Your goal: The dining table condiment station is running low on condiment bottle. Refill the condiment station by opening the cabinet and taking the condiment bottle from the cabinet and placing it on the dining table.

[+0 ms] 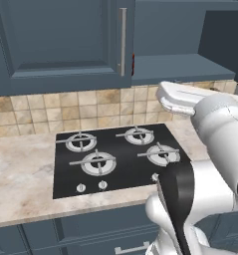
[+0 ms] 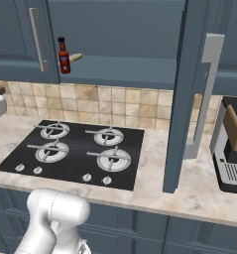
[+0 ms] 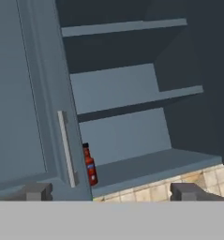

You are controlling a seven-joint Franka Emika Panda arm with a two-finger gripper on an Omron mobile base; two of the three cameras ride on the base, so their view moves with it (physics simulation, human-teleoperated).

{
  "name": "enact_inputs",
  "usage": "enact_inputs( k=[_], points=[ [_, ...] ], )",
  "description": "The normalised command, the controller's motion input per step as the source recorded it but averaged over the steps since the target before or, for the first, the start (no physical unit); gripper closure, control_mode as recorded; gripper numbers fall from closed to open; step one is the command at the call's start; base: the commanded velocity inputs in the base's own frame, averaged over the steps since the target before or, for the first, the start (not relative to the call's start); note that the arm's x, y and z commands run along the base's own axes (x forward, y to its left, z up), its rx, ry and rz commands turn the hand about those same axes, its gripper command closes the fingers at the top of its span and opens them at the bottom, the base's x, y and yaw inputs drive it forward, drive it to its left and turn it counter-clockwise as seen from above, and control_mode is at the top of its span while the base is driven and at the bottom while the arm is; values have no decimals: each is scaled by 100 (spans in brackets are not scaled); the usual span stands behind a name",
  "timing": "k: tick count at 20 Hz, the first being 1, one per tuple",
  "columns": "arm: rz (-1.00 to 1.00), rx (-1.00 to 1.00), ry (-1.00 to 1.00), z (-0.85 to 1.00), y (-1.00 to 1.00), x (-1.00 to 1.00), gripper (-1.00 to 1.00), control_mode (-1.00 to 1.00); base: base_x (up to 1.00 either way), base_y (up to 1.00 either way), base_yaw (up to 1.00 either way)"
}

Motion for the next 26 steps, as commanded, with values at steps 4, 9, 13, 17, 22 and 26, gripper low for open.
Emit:
enact_inputs(
  k=[4, 9, 13, 17, 22, 26],
  points=[
    [1, -2, -18, 31, 35, 19, -100, -100, 0, 0, 0],
    [0, -5, 0, 14, 16, 47, -100, -100, 0, 0, 0],
    [0, -4, 0, 11, 16, 57, -100, -100, 0, 0, 0],
    [0, -4, 6, 4, 13, 59, -100, -100, 0, 0, 0],
    [1, -1, 7, 0, 6, 64, -100, -100, 0, 0, 0],
    [5, 0, 2, 0, 1, 66, -100, -100, 0, 0, 0]
  ],
)
